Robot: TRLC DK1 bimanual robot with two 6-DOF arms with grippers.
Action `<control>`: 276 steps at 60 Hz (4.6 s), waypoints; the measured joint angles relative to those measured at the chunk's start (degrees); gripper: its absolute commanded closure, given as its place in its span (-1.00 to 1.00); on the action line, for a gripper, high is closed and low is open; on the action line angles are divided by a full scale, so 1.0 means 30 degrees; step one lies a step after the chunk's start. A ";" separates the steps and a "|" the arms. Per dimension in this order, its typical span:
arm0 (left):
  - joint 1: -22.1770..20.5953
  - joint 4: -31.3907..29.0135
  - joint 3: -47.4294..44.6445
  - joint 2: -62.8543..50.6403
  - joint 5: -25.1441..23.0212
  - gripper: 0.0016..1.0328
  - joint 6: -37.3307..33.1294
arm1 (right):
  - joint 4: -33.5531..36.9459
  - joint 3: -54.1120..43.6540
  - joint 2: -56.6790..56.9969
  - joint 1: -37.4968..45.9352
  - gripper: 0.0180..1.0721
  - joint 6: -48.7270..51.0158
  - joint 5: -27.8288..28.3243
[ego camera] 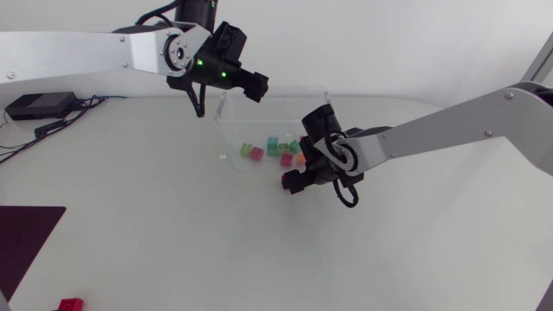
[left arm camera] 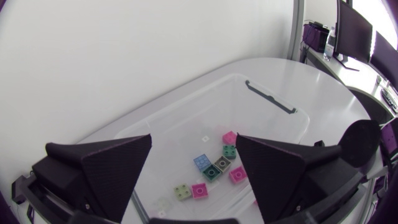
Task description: Pick up the duplo bricks and place them in the container
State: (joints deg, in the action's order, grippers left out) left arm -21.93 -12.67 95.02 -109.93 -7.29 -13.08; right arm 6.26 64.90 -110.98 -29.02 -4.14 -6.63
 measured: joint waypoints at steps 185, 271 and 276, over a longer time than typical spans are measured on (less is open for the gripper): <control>-0.0146 0.1158 -0.7133 0.6819 -0.0568 -0.90 -0.0087 | 0.1341 -0.3417 0.3118 0.0532 -0.75 0.1778 0.2397; -0.4335 -0.2135 -1.0593 0.5515 -0.4452 -0.90 -0.2980 | 0.0248 -0.7198 1.0418 0.0073 -0.82 0.3555 0.7176; -0.4197 -0.1756 -1.0593 0.5340 -0.4379 -0.90 -0.2834 | 0.0255 -0.7337 1.0622 0.0058 -0.82 0.3563 0.7227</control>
State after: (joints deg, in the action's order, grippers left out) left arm -34.52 -17.93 63.24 -93.91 -20.43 -21.58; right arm 7.03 42.89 -79.11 -28.84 6.55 15.05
